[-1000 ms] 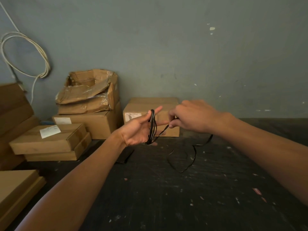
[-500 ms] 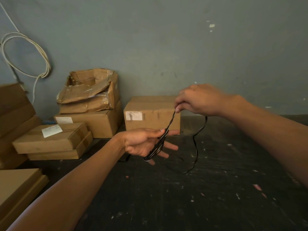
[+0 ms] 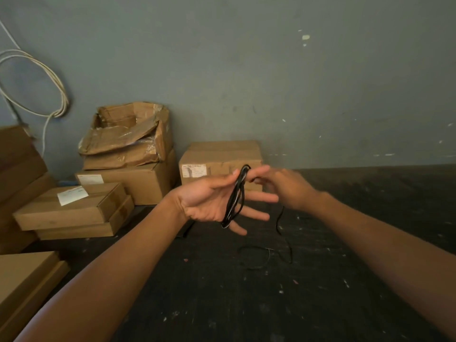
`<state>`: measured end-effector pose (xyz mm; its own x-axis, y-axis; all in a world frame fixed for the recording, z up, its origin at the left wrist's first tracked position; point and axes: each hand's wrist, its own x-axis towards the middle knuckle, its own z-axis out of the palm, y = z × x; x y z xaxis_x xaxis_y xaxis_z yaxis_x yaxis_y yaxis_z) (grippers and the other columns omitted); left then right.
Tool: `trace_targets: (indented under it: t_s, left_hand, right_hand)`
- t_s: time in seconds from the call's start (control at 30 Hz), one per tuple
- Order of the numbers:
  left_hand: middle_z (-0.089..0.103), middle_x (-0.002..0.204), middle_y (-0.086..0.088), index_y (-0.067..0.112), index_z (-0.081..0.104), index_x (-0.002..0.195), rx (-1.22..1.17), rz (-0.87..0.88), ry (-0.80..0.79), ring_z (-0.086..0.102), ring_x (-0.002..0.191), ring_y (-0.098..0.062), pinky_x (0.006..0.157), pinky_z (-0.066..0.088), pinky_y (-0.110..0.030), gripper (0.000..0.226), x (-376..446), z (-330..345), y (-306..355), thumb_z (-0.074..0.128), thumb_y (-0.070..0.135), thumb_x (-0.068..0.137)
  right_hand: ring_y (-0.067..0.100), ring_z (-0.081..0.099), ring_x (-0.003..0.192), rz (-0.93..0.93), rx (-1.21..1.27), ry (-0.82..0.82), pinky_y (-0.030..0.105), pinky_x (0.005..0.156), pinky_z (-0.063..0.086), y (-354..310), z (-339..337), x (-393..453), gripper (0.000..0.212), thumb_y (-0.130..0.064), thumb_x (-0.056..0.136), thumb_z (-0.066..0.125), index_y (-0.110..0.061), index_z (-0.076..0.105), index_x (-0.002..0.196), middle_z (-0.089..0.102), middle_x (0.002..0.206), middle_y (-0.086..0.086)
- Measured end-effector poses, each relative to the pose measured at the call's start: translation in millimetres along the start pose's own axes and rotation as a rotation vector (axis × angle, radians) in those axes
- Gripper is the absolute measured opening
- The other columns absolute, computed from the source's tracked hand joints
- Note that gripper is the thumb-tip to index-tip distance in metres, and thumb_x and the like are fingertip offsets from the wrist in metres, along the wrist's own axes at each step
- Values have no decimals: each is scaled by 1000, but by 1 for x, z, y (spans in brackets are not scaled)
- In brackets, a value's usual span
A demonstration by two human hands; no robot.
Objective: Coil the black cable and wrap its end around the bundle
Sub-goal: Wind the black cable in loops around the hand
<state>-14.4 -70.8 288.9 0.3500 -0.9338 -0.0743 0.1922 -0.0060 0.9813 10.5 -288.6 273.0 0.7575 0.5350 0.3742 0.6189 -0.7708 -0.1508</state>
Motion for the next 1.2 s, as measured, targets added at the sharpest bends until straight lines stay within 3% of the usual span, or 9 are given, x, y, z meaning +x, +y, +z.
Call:
trace_targets:
  t_s: [0.1,0.2,0.27,0.4,0.5,0.63,0.9,1.07,1.2]
  left_hand:
    - [34,156,-14,42,26,151,-39,111,14,31,141,-45,99,27,-71,54,0,-1,12,32,45,98]
    - [34,157,-14,43,27,150,-55,191,57,28,142,-46,101,22,-74,52,-1,-5,26,29,45,98]
    - [29,159,-14,43,25,151,-72,238,103,24,143,-47,100,23,-73,52,-2,-10,35,31,44,99]
    - [27,160,-14,45,23,151,-105,295,258,30,141,-48,97,28,-74,50,-4,-23,37,25,47,101]
    - [31,159,-13,46,25,150,-148,335,405,35,139,-48,95,32,-77,49,-4,-31,33,21,49,102]
    - [38,155,-11,47,28,149,-149,378,596,43,134,-46,99,22,-81,48,-9,-39,28,23,50,102]
    - [45,150,-5,49,34,145,-97,291,763,37,139,-43,107,12,-79,45,-13,-56,6,22,52,102]
    - [47,150,-6,52,41,140,-69,231,751,40,138,-41,112,12,-73,42,-12,-57,-6,26,53,101]
    - [51,147,-3,52,44,138,3,144,715,39,139,-40,111,17,-72,41,-15,-53,-12,27,52,101]
  right_hand:
    - [25,66,104,-41,-34,-91,37,78,56,-9,41,-10,43,-9,93,51,-21,49,134,63,129,6]
    - [-7,52,66,-21,38,-203,20,65,42,-30,62,-23,42,-6,96,49,-20,47,136,65,109,1]
    - [-12,38,51,-33,125,-247,11,58,34,-44,70,-29,42,-8,99,46,-22,43,138,64,106,-5]
    - [-6,47,56,-61,251,-272,23,67,45,-65,70,-29,42,-13,102,41,-26,34,142,57,84,-13]
    - [13,65,82,-93,248,-281,40,80,53,-76,63,-26,35,-27,104,35,-33,32,139,68,103,4]
    - [19,66,92,-106,206,-245,41,82,54,-75,46,-24,29,-35,104,33,-32,39,132,69,107,6]
    - [17,64,84,-158,1,-175,37,75,51,-74,-8,-15,26,-38,101,42,-22,62,107,69,94,-1]
    - [4,52,53,-90,124,-231,22,51,34,-64,-37,0,21,-37,95,56,-22,70,92,67,70,-5]
    - [1,45,44,-45,203,-148,17,47,29,-60,-60,10,19,-32,93,62,-17,72,88,55,51,-16]
